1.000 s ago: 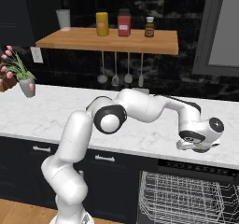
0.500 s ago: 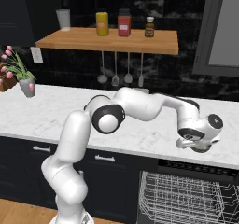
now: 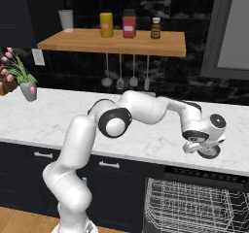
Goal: Pick up the cup and bowl from the counter, place them in the dishwasher, and close the dishwasher door.
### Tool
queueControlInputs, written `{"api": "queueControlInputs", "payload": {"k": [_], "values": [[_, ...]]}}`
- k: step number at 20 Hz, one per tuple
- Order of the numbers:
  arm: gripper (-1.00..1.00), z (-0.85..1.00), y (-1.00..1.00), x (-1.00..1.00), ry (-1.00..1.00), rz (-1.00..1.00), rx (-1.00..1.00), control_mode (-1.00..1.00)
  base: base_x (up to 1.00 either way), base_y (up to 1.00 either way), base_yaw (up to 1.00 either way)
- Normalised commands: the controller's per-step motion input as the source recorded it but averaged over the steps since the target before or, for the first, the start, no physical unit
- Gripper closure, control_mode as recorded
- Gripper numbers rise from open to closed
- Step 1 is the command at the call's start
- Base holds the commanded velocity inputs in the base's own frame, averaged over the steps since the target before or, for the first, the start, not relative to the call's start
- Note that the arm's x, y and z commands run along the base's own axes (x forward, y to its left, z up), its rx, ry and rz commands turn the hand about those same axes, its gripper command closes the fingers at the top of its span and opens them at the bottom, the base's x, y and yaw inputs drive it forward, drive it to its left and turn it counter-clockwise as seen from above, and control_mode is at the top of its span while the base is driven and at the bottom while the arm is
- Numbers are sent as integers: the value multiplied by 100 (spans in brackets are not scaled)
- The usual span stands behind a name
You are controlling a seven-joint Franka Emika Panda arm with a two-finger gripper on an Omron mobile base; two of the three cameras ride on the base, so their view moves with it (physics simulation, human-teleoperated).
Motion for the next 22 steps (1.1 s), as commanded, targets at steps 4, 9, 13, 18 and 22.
{"api": "queueControlInputs", "payload": {"k": [4,9,13,18,22], "values": [[-100,-22,-32,35,5,0,-1,-100,0,0,0],[-100,-13,-38,37,8,0,0,-100,0,0,0],[-100,-16,-26,29,10,0,0,-100,0,0,0],[100,-36,-6,-34,8,0,-1,-100,0,0,0],[100,-40,0,-100,0,0,14,-100,0,0,0]]}}
